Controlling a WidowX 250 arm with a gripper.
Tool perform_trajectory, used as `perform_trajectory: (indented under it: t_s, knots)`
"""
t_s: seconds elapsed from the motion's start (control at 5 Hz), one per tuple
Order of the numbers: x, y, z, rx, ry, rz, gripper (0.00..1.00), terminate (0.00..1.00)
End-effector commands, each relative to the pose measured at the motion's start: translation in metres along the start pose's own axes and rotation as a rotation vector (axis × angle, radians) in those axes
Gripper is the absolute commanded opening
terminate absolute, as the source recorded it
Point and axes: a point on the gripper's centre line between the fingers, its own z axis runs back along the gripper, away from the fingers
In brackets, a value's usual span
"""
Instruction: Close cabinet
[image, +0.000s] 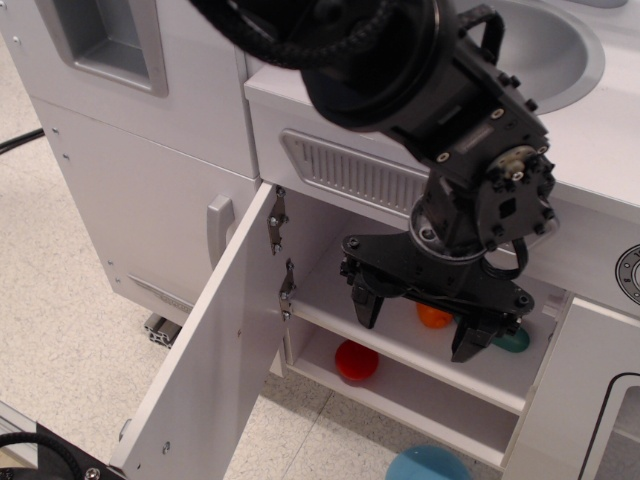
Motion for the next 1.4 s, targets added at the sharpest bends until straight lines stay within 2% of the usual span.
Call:
perform_trajectory:
  t_s: [0.0,0.2,0.6,0.8,1.0,1.2]
  knots:
    - [0.000,0.000,0.000,0.000,0.000,0.000,1.00,0.00]
    - [-0.005,0.040,0.008,-0.006,-0.010,-0.010,1.00,0.00]
    - [-0.004,0.130,0.014,0.041,-0.019,-0.037,1.00,0.00]
    - [-0.003,0.154,0.003,0.054,0.010,-0.048,1.00,0.00]
    - [-0.002,0.158,-0.015,0.084,0.034,-0.027,1.00,0.00]
    - [-0.004,0.149,-0.028,0.024,0.067,-0.015,1.00,0.00]
